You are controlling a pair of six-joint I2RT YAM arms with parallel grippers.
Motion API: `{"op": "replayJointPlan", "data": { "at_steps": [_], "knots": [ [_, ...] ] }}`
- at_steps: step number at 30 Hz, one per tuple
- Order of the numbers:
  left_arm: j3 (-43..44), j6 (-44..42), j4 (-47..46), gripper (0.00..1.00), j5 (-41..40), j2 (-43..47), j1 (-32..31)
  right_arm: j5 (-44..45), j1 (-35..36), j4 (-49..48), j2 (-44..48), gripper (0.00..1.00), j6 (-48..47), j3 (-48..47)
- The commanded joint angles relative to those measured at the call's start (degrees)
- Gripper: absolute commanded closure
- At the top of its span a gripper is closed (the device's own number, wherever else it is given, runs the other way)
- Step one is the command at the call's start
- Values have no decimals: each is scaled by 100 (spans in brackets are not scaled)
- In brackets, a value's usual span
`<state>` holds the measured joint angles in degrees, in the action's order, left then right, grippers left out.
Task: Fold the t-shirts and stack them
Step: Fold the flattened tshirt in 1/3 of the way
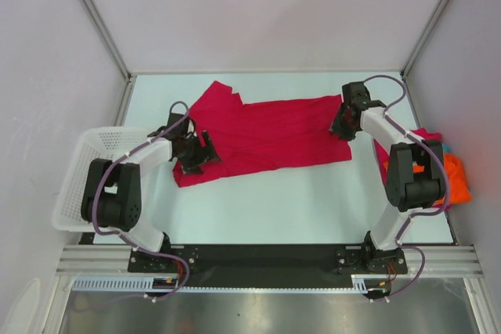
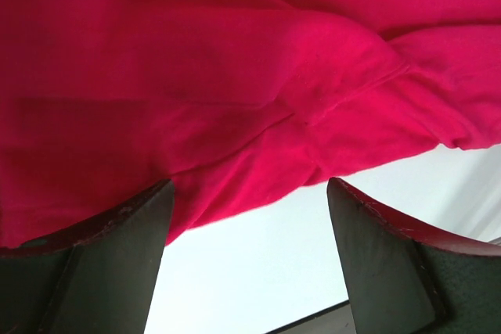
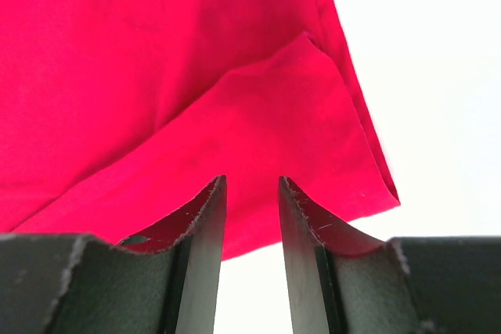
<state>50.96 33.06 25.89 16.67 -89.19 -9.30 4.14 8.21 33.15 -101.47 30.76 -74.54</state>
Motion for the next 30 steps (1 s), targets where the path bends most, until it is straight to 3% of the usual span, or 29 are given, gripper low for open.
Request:
{"op": "replayJointPlan", "data": {
  "at_steps": [1,13,24,30],
  "knots": [
    [318,148,-453,16,-93,-213,-142,183,32,-19,408,62,-141,141],
    [828,52,-330,16,-322,-327,-151,307,23,25,462,62,-211,230],
    [1161,96,-471,16,-357,-986,-151,368,41,87,426,63,-264,230],
    [1153,183,-567,19,-348,-1066,-151,386,41,78,418,68,-308,256]
  ]
}}
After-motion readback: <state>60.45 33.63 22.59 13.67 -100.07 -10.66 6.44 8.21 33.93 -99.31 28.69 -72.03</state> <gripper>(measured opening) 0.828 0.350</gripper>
